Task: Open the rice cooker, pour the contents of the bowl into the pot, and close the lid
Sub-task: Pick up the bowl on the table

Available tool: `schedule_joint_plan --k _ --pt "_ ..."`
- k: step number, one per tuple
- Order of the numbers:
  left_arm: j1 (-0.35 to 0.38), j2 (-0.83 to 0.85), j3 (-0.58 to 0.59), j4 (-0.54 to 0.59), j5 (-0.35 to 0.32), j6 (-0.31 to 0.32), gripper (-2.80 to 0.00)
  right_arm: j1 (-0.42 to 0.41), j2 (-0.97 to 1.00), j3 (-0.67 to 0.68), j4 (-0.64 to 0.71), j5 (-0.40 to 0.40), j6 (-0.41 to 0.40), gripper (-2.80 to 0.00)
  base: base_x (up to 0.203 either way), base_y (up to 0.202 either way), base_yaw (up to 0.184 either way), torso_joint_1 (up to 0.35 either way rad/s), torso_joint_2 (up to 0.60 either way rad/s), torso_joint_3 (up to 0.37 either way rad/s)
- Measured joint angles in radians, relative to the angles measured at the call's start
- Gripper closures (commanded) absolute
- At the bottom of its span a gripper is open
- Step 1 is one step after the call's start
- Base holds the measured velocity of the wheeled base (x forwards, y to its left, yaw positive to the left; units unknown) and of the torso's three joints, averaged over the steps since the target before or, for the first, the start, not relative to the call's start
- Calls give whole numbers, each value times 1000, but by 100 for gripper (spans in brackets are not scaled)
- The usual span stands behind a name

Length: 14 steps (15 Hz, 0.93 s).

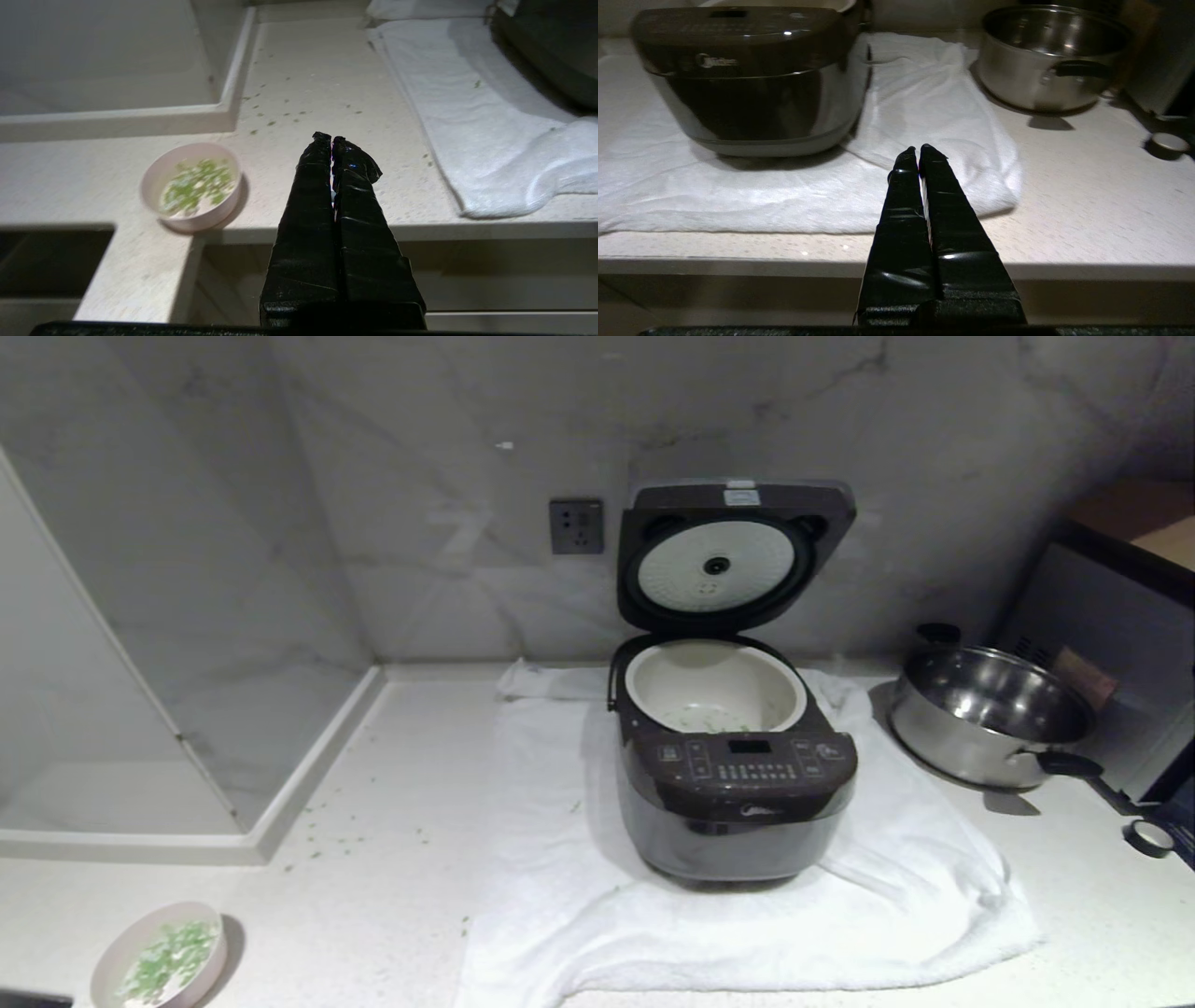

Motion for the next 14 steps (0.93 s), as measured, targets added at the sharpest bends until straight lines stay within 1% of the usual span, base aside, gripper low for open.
schedule_joint_plan --k 3,14 --pt "0 0 0 0 0 0 0 0 0 0 0 0 0 0 -1 -7 103 -1 2 4" --pt "0 0 0 0 0 0 0 0 0 0 0 0 0 0 0 0 0 0 0 0"
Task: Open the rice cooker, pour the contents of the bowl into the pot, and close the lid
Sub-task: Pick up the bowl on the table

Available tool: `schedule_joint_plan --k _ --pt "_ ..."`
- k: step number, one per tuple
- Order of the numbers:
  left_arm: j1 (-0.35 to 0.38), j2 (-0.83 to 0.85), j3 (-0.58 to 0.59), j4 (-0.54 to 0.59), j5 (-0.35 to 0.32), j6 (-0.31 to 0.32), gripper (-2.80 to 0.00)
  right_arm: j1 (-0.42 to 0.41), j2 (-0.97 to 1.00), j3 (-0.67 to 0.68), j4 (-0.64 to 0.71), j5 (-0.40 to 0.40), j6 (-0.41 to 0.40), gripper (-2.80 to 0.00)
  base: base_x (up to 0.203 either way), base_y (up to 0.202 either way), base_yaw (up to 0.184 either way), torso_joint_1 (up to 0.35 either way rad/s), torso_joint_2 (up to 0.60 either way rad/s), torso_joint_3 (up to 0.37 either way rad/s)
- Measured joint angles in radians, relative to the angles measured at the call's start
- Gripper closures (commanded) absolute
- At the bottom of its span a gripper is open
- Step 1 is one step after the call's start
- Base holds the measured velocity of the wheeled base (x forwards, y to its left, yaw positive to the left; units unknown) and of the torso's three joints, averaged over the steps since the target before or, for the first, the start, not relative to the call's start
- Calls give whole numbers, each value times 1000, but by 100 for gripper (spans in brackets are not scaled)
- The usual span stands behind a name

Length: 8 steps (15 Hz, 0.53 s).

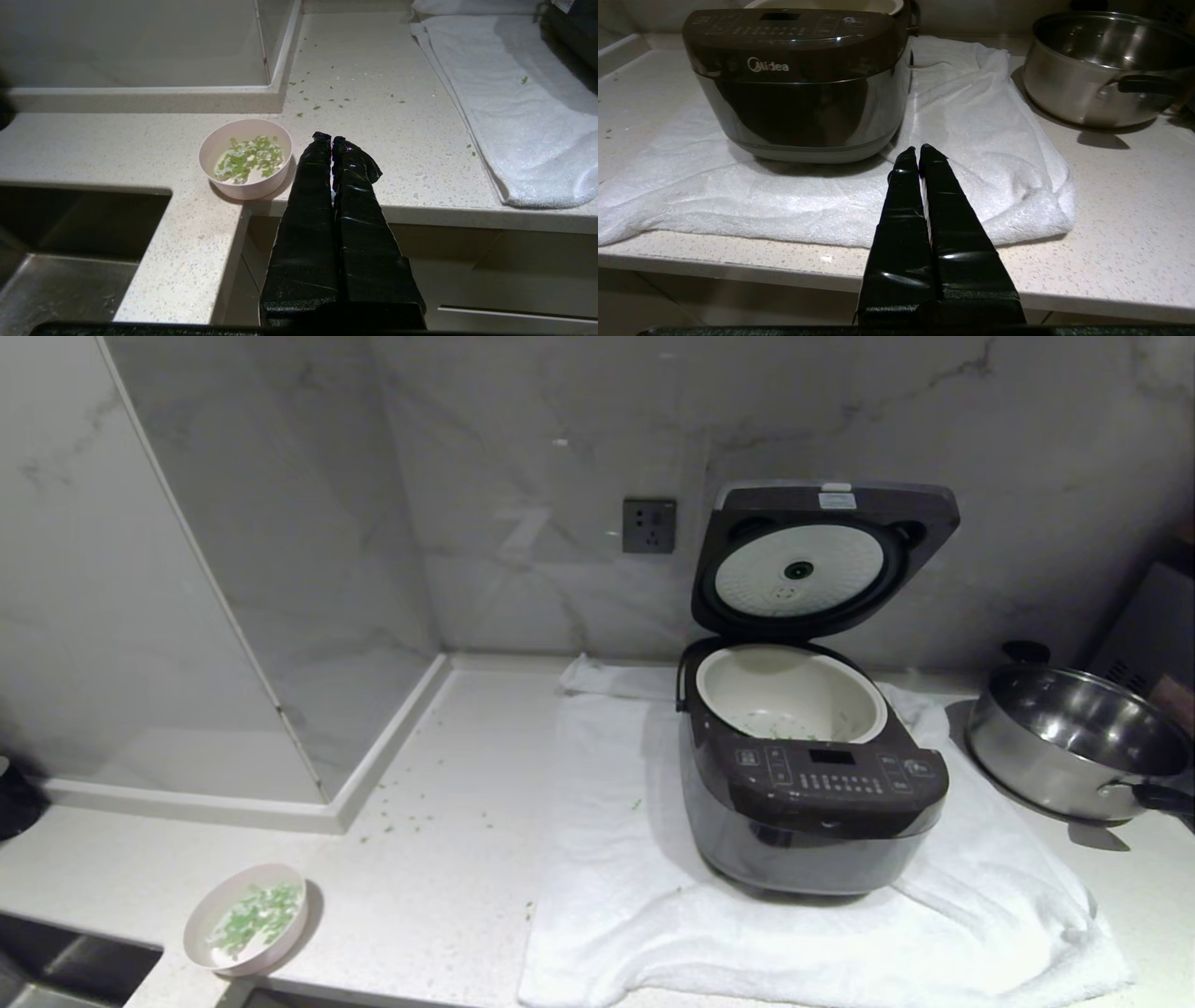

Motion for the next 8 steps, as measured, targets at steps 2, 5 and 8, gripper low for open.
schedule_joint_plan --k 2,5,8 --pt "0 0 0 0 1 0 0 0 0 0 -1 1 0 0 -1 -81 11 4 3 7" --pt "1 0 0 0 0 0 0 1 0 0 0 0 0 0 0 -183 2 3 3 2" --pt "0 0 0 -1 0 -1 0 0 0 0 -1 0 0 0 0 -194 2 1 -1 2"
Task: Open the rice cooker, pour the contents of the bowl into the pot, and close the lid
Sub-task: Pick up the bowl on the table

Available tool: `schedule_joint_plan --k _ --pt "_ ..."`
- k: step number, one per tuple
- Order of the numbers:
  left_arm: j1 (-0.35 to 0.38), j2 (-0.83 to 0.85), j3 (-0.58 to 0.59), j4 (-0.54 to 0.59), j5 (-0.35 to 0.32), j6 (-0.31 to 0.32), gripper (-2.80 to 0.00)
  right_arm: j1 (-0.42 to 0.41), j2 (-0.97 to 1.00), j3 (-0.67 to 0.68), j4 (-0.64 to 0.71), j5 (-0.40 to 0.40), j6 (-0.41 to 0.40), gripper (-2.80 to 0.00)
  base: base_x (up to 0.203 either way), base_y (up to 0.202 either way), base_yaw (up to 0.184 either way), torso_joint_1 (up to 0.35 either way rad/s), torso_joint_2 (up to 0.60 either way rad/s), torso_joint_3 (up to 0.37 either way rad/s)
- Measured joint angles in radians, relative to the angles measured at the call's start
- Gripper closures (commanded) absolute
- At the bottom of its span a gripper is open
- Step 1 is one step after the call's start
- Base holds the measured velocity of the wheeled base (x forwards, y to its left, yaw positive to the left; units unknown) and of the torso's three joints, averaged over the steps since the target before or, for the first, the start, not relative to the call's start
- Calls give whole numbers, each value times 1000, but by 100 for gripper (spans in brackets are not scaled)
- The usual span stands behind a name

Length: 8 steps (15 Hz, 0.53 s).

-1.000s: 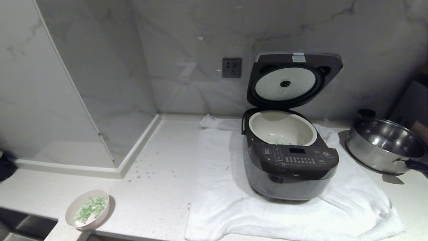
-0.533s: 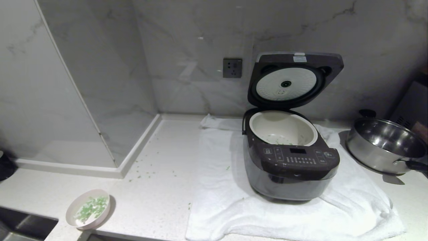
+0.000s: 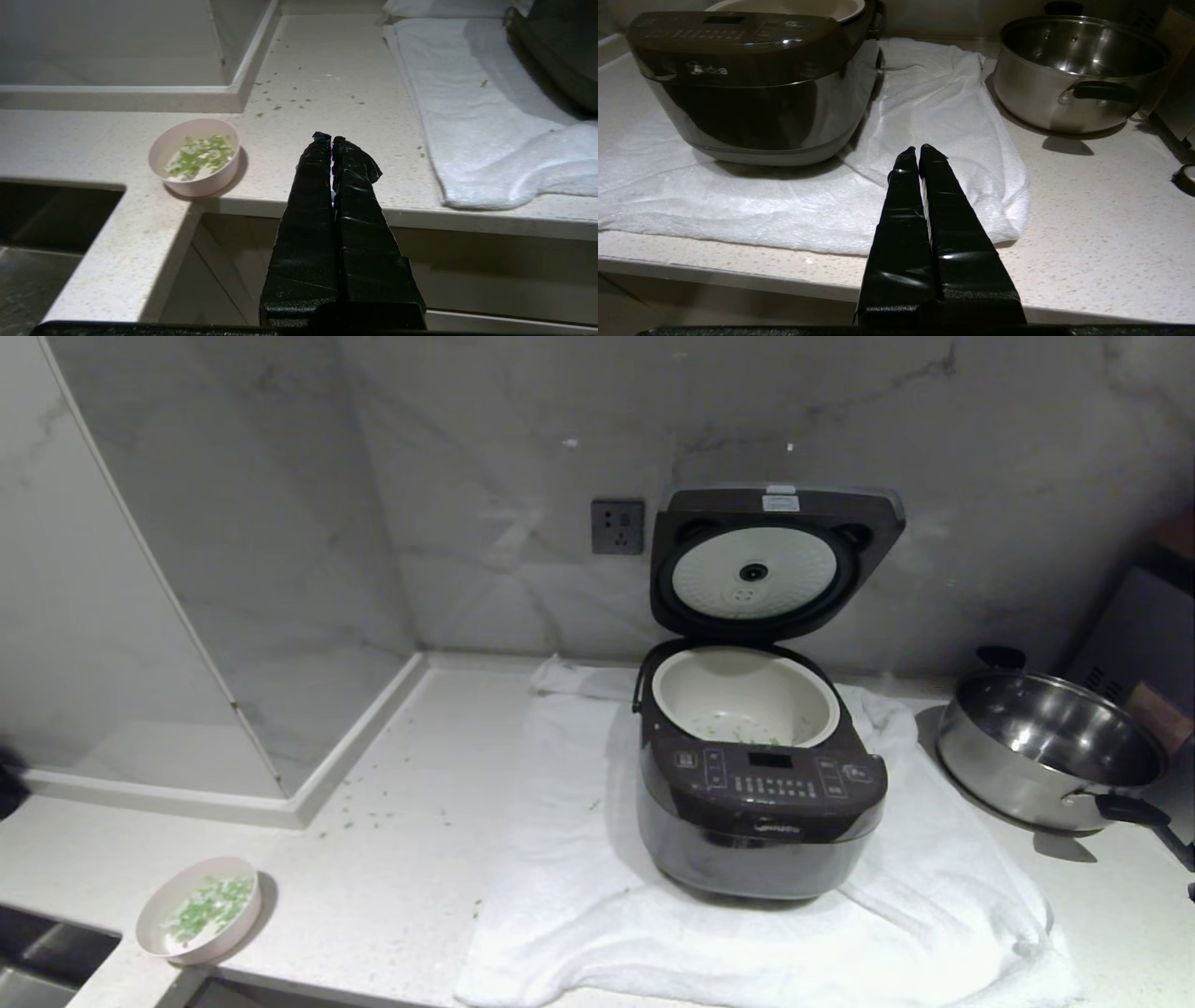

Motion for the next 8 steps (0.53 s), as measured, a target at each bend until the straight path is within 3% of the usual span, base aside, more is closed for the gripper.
schedule_joint_plan --k 3,8 --pt "0 0 0 0 0 0 0 0 0 0 1 -1 0 0 0 -152 1 -1 3 3" --pt "1 0 0 0 1 0 0 1 0 0 2 0 0 0 13 0 0 1 1 0"
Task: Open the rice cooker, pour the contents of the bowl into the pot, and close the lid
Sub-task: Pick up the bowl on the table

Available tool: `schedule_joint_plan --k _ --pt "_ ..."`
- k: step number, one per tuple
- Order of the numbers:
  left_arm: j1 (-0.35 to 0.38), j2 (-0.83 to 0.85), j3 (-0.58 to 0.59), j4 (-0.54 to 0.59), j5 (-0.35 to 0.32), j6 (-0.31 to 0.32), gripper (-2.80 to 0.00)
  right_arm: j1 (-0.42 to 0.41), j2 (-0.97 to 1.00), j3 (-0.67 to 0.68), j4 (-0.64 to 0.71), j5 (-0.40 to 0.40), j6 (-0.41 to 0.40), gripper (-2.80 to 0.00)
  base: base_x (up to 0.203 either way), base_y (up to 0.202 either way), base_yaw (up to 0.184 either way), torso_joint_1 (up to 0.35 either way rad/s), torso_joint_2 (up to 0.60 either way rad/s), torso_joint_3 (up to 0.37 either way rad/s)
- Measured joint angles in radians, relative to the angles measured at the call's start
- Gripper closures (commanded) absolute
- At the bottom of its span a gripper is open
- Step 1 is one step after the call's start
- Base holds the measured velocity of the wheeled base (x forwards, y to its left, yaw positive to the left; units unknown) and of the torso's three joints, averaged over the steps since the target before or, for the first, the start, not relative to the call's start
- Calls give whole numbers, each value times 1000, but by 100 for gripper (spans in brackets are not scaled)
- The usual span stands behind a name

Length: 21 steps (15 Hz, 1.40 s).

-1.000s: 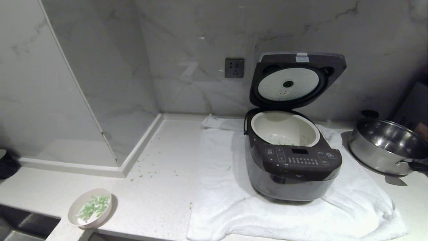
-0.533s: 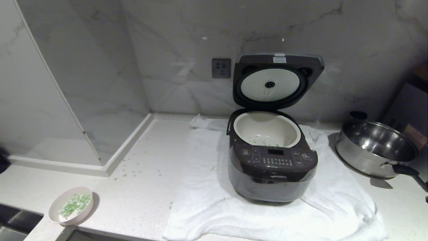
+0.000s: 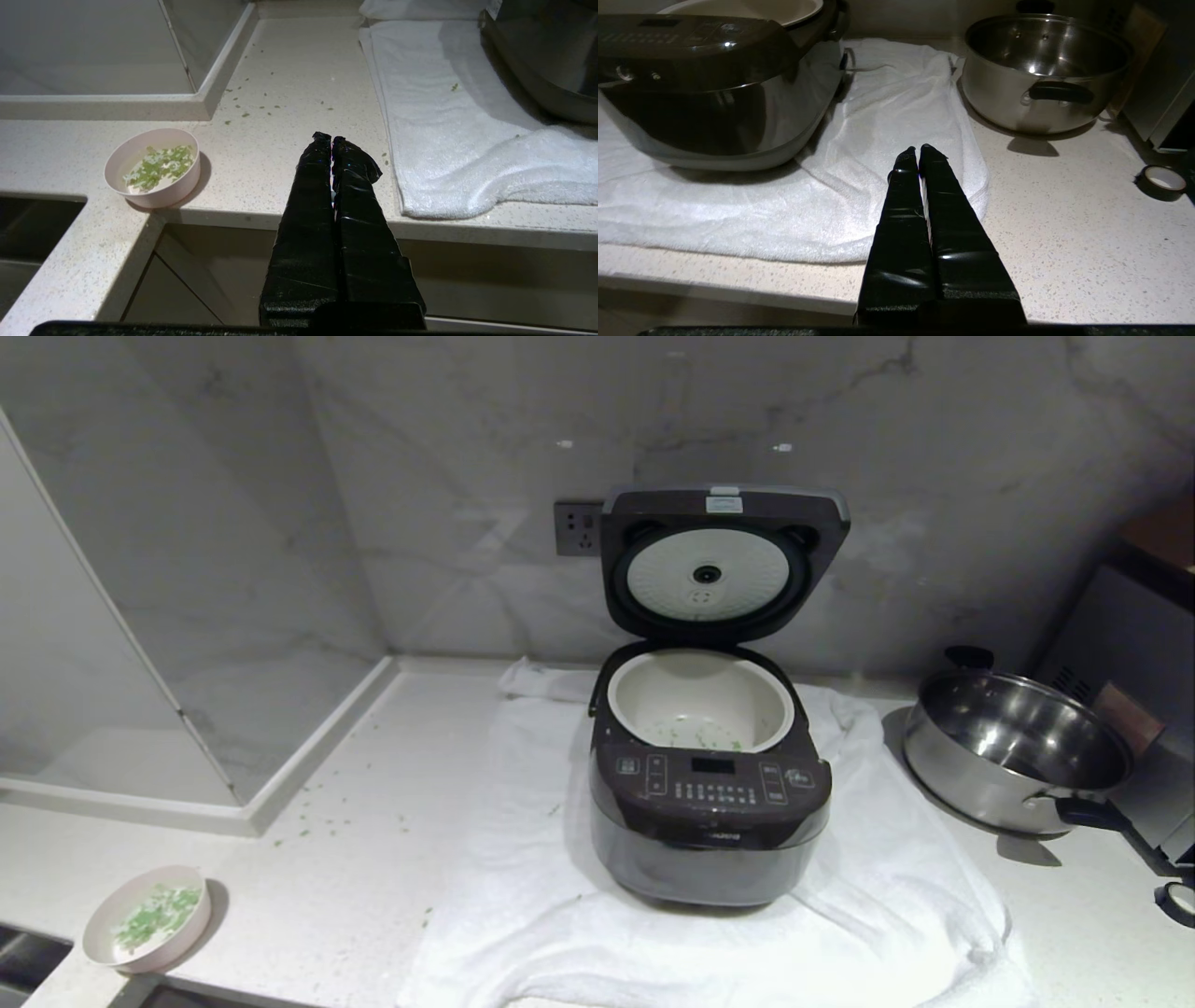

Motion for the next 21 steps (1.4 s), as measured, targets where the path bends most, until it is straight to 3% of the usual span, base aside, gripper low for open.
schedule_joint_plan --k 8,17,21 --pt "-3 0 0 -1 1 -4 0 -2 0 0 -2 0 0 0 174 0 1 7 2 3" --pt "0 0 -7 4 44 -31 0 -2 0 0 -1 0 0 0 0 0 0 0 0 0" --pt "1 0 -28 63 50 -31 0 -2 0 0 -1 0 0 0 0 0 0 0 0 0"
